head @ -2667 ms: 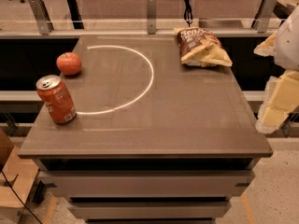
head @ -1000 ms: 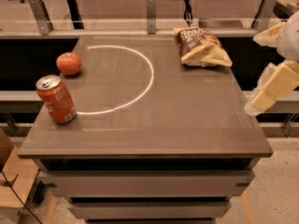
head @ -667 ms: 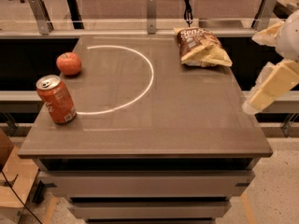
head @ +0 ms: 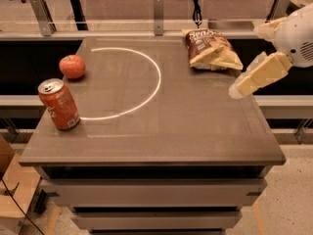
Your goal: Move brown chip bag near apple
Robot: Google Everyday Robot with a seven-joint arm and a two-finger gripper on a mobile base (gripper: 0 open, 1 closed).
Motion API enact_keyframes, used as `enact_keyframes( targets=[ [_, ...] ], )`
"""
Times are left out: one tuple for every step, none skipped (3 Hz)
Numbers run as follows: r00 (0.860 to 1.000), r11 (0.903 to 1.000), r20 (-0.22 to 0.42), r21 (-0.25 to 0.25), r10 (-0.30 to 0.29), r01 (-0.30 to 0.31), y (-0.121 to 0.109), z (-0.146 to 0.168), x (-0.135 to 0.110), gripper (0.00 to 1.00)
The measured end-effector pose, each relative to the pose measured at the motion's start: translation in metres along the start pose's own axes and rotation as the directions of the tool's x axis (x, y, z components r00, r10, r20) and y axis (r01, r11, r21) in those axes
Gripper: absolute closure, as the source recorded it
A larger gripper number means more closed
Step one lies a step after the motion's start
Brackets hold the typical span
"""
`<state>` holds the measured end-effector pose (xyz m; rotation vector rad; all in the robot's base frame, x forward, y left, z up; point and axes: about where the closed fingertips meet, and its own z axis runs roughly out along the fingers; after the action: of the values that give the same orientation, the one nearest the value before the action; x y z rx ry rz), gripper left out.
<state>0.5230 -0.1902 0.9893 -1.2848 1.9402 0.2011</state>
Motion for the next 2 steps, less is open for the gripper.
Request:
enact_keyframes(
  targets=[
    [1.000, 1.0000, -0.002, 0.001, -0.003, 0.003, 0.0001, -0.0004, -0.0004, 0.00],
    [1.000, 0.9999, 0.015, -0.006, 0.009, -0.009, -0.0005, 0.0062, -0.0002, 0.00]
  ],
)
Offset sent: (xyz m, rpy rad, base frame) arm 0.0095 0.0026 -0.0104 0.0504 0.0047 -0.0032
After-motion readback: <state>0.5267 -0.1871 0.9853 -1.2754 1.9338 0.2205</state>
